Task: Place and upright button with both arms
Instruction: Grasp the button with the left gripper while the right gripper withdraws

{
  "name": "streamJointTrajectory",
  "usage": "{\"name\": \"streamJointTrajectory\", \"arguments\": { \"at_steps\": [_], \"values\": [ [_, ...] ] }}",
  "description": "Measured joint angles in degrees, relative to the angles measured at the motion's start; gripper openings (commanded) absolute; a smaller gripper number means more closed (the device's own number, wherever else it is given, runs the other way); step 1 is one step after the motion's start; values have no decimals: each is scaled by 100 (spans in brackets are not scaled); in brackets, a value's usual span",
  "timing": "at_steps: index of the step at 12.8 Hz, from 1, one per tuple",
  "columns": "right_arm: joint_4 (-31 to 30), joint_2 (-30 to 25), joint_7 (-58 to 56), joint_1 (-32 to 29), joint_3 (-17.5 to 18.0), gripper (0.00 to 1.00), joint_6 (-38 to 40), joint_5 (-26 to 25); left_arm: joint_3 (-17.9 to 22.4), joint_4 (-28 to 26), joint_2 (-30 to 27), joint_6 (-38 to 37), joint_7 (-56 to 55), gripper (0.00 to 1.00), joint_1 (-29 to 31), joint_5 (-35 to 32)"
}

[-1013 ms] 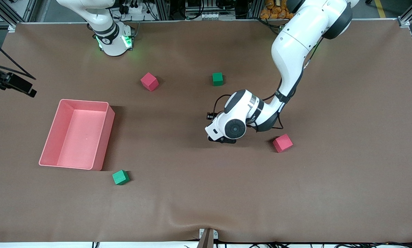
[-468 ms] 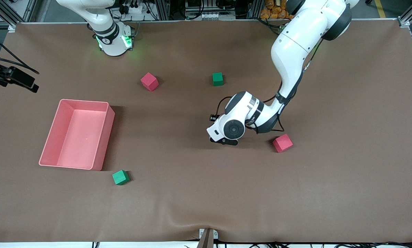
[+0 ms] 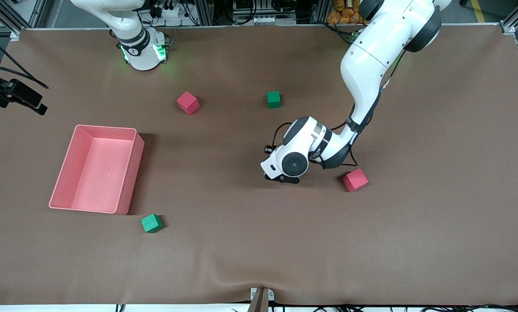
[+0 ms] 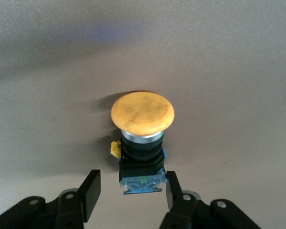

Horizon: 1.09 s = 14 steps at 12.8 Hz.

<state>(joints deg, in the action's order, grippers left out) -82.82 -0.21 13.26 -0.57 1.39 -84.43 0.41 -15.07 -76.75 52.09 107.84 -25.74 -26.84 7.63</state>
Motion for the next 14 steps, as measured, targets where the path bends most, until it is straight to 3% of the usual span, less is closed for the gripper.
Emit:
{"name": "streamJointTrajectory", "arguments": {
  "at_steps": [7,8,9,10,14],
  "values": [
    [0,-16,-973,-8,-44,100,-15,-3,0,18,10,179,-153,53,-6,0],
    [0,-16,-1051,-11,-68,100,-15,-3,0,18,14,186,-153,46,-6,0],
    [0,-16,-1080,-11,-79,100,-15,-3,0,18,21,192,-154,29,-6,0],
    [0,-16,-1089,-11,-81,100,-15,-3,0,18,28,199,-154,4,-6,0],
    [-1,-16,-1123,-13,-94,100,-12,-3,-1,52,28,210,-163,0,-7,0]
  ]
}}
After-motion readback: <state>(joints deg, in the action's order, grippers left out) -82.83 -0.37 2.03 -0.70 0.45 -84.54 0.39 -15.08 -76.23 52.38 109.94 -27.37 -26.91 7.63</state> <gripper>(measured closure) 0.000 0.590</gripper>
